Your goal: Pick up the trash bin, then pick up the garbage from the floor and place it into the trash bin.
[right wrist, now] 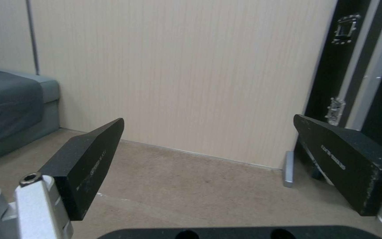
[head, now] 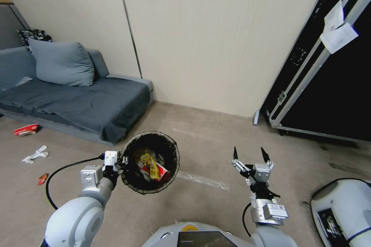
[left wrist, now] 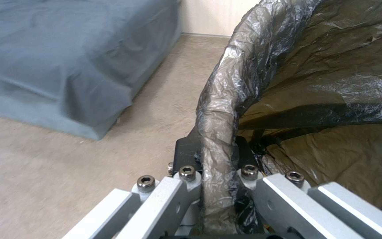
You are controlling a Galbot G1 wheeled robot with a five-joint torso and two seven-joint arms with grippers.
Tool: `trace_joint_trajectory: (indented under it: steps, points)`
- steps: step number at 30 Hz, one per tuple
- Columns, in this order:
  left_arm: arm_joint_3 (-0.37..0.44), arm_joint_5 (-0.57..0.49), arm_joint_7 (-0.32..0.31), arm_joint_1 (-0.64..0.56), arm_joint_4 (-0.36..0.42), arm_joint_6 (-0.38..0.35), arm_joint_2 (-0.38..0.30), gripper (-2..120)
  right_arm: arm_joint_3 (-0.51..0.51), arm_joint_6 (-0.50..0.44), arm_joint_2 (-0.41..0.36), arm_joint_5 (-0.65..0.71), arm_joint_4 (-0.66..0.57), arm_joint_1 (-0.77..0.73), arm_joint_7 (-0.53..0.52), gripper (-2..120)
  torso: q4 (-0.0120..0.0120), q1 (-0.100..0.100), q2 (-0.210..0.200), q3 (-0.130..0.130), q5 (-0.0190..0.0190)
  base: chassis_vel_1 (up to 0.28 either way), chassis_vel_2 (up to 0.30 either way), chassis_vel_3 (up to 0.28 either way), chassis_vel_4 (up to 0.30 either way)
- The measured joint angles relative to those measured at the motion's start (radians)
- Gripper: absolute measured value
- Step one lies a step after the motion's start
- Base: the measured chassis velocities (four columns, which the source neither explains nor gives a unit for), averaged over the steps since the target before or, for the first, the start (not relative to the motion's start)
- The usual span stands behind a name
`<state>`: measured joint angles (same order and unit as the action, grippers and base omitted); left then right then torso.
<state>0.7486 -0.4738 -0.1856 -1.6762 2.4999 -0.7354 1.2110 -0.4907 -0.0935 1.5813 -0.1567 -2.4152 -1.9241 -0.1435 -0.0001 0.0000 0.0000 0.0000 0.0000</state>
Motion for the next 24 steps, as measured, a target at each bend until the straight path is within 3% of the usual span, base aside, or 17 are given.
trace_joint_trajectory:
  steps: [24]
  points:
    - [0.009, -0.016, -0.005, -0.004, 0.0, 0.0, 0.0, 1, 0.01, 0.009, -0.002, 0.014, 0.028, 0.019, -0.003, 100, 0.0001, 0.0, 0.0, 0.0, 0.0, 0.081, 0.084, 0.08, 0.085]
